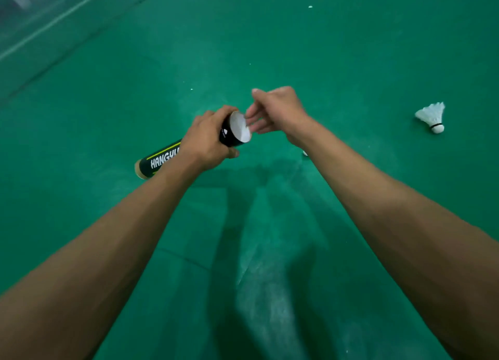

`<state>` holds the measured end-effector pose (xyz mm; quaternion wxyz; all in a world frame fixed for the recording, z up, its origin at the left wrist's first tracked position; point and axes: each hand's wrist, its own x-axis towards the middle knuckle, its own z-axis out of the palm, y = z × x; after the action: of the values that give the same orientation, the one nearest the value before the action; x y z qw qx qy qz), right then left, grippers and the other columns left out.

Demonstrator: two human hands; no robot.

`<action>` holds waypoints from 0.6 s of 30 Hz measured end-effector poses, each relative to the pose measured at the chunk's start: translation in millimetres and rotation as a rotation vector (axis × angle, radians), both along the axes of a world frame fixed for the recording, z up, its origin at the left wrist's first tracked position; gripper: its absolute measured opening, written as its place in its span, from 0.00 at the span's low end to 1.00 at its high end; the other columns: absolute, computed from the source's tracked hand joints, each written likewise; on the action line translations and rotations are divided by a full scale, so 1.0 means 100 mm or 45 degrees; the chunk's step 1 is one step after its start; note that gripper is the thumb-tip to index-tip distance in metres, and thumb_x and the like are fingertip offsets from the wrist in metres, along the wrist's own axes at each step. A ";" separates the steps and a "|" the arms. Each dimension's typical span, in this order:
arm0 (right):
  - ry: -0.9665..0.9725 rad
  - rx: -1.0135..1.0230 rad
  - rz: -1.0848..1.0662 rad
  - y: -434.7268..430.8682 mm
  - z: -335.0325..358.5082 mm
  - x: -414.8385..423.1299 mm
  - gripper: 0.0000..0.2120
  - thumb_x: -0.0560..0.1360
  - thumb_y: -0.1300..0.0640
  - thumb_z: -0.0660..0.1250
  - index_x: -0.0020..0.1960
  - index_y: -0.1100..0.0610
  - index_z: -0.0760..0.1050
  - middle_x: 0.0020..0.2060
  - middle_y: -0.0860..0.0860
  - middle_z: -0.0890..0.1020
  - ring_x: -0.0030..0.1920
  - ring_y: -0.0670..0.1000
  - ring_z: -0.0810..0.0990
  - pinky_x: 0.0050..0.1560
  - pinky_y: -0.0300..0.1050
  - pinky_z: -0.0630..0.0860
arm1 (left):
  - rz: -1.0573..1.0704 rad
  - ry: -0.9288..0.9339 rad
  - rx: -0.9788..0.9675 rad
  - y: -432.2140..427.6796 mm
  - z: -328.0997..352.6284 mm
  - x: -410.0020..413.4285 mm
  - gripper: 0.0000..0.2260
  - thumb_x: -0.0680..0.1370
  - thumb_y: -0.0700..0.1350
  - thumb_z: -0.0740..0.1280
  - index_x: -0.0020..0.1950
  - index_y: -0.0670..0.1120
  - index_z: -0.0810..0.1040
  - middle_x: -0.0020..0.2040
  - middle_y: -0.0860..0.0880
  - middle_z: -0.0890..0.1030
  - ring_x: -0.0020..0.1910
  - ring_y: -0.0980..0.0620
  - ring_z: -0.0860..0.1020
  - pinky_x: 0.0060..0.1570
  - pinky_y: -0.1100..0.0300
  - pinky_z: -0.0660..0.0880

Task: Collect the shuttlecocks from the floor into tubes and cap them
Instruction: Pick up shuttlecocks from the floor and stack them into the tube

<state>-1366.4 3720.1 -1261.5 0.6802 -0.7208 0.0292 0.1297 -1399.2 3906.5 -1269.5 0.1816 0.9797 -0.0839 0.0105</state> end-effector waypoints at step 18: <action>0.553 -1.327 -0.441 -1.49 -1.38 -0.51 0.28 0.75 0.55 0.70 0.72 0.56 0.64 0.70 0.59 0.68 0.71 0.62 0.68 0.69 0.59 0.67 | -0.400 -0.393 0.101 -0.98 -0.36 0.10 0.35 0.69 0.46 0.80 0.74 0.53 0.72 0.65 0.47 0.78 0.63 0.42 0.74 0.63 0.49 0.70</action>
<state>-1417.5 3571.0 -1399.6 0.2261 -0.9016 0.3450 0.1299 -1389.3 3808.1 -1305.1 0.1274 0.9478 -0.2625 0.1285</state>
